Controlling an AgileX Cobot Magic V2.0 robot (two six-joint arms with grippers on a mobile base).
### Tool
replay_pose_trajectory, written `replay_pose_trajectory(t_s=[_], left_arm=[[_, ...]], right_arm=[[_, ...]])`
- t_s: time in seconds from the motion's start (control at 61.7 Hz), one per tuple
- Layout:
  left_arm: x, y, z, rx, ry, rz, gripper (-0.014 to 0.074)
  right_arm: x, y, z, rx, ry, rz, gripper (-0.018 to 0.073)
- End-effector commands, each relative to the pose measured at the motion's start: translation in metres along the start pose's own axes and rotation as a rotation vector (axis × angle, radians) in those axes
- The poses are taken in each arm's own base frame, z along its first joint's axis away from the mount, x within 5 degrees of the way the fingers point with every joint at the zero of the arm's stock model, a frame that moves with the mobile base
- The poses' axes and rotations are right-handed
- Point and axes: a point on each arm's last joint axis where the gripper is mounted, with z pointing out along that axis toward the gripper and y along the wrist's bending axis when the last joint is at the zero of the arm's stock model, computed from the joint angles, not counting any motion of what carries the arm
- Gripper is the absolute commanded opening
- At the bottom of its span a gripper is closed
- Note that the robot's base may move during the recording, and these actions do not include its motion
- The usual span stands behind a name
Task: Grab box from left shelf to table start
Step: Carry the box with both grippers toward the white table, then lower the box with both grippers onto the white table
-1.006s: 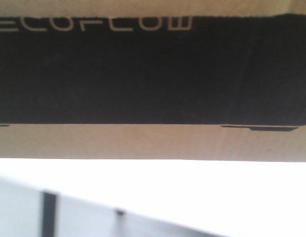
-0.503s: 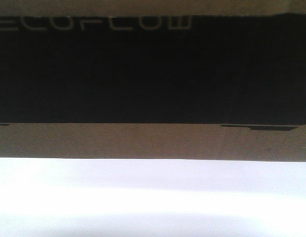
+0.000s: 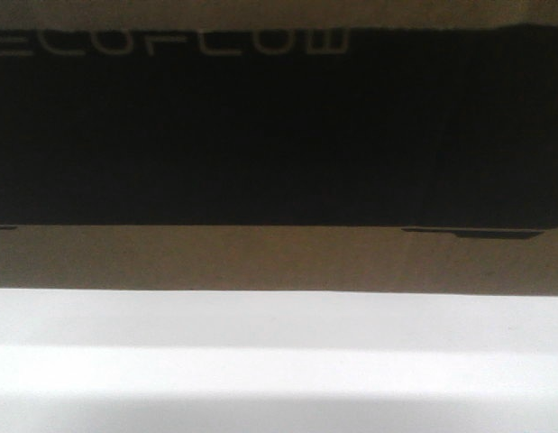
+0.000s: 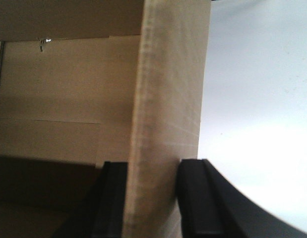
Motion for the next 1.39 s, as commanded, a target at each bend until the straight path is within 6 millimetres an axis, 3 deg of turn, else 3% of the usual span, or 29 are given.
replay_pose_trajectory(t_s=[0.0,0.989,1.135,1.265,1.379], left_arm=[[-0.025,-0.006,-0.017,0.074,-0.253,-0.064,-0.0085],[-0.028,-0.007,-0.014,0.081,-0.267,-0.064,-0.0085],[-0.045,-0.016,0.013,0.106,-0.281,-0.067,-0.0085],[-0.058,-0.028,0.063,0.123,-0.142,-0.111,-0.0085],[-0.066,-0.033,0.103,0.093,-0.067,-0.050,-0.0085]], right_arm=[[-0.014,-0.007,-0.005,0.101,-0.120,-0.046,0.0026],[-0.016,-0.007,-0.004,0.102,-0.120,-0.045,0.0026],[-0.034,-0.016,0.028,0.165,-0.065,-0.055,0.0026],[-0.058,-0.024,0.080,0.186,0.060,-0.034,0.0026],[-0.077,-0.030,0.119,0.192,0.082,-0.027,0.0026]])
